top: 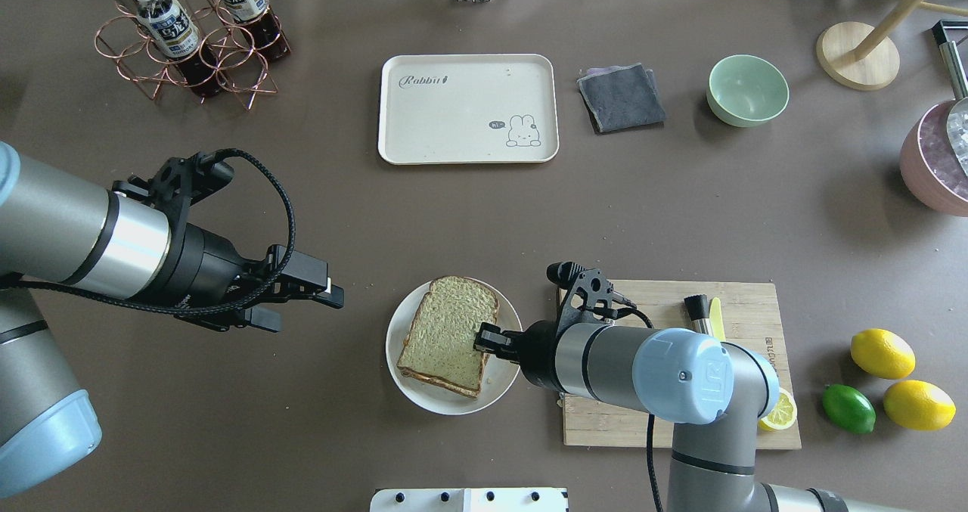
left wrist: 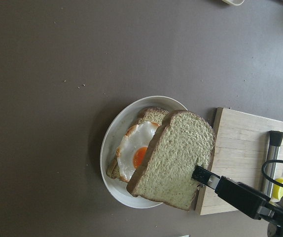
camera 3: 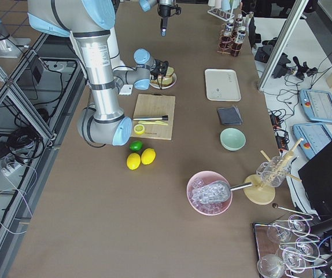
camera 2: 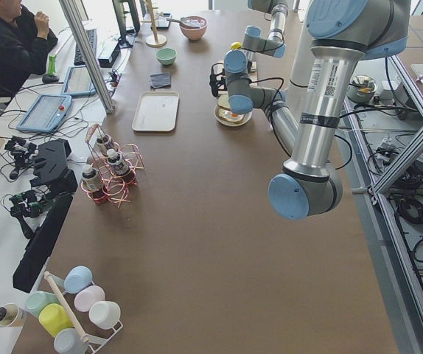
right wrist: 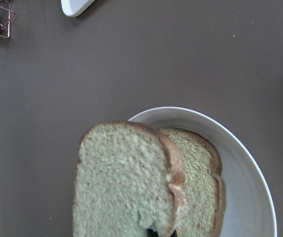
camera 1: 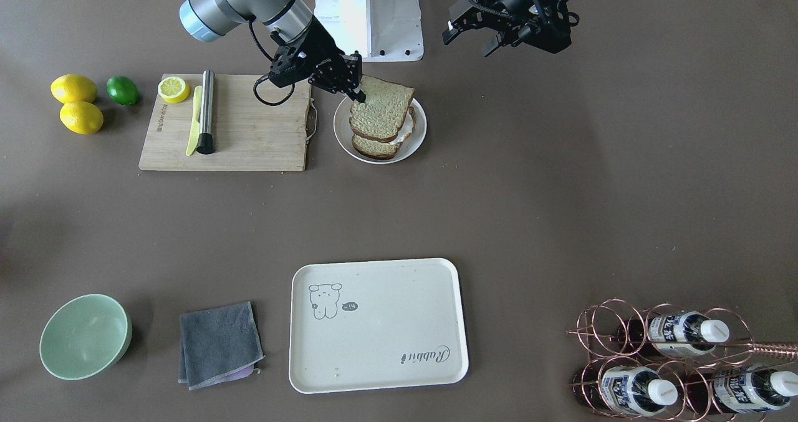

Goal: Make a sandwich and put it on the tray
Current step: 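Lay the held bread slice onto the fried-egg toast with the right gripper, then open and withdraw the right gripper while the left gripper moves to the plate rim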

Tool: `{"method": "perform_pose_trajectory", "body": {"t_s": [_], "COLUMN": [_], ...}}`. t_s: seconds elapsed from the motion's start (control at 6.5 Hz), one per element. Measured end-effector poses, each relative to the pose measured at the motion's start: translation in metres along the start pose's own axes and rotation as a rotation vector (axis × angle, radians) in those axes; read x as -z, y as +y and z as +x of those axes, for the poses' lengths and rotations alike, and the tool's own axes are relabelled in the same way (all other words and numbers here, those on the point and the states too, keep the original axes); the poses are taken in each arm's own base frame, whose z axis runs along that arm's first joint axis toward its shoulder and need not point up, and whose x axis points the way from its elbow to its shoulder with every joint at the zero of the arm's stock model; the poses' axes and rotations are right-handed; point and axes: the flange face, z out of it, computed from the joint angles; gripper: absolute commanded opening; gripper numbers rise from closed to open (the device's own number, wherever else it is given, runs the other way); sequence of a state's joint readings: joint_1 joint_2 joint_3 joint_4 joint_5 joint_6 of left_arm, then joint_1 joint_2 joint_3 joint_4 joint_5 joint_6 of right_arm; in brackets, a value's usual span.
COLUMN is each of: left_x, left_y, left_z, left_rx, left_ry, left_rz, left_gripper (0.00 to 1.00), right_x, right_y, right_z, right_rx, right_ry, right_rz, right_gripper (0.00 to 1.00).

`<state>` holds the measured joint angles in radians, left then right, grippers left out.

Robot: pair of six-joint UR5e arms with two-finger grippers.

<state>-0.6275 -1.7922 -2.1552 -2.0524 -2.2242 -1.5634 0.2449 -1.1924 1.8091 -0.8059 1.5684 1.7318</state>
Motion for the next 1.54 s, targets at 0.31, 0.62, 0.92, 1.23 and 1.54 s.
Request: {"method": "perform_pose_trajectory", "body": {"t_s": [0.31, 0.62, 0.92, 1.23, 1.54], "left_x": [0.000, 0.000, -0.002, -0.002, -0.002], "left_y": [-0.001, -0.001, -0.002, -0.003, -0.003], "left_z": [0.000, -0.001, -0.002, -0.002, -0.002], "left_rx": [0.001, 0.002, 0.004, 0.005, 0.005], "left_ry": [-0.001, -0.002, -0.005, -0.006, -0.005], "left_rz": [0.001, 0.002, 0.003, 0.004, 0.004], "left_gripper": [0.97, 0.97, 0.97, 0.97, 0.97], "right_x": [-0.012, -0.020, -0.020, -0.015, 0.005], "right_y": [0.000, -0.001, -0.002, -0.008, -0.029], "right_z": [0.005, 0.012, 0.012, 0.008, -0.002], "right_rx": [0.001, 0.002, 0.000, 0.001, 0.012], "right_ry": [0.020, 0.036, 0.036, 0.025, 0.008], "right_rz": [0.002, 0.004, 0.005, 0.008, -0.013], "right_gripper": [0.00, 0.31, 0.98, 0.99, 0.99]}}
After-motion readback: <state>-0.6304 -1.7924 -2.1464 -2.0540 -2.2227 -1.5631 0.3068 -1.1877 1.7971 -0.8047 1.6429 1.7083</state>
